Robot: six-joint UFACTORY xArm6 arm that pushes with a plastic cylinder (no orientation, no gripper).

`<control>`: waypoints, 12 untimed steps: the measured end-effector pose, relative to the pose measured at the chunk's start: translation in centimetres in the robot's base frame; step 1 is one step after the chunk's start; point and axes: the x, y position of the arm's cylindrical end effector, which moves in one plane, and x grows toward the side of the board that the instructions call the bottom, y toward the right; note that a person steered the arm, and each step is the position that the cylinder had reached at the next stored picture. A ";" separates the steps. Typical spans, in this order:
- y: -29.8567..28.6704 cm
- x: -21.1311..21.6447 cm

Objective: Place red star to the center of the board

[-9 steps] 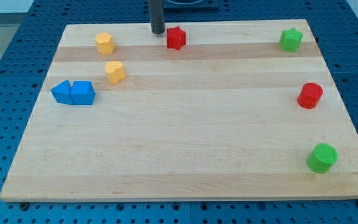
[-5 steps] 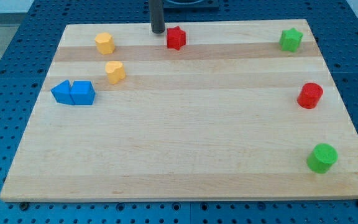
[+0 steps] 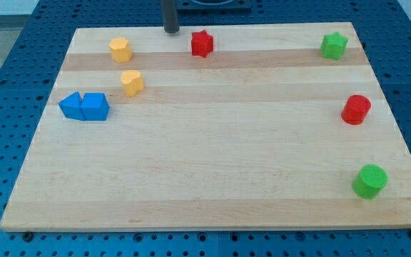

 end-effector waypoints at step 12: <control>3.5 22.3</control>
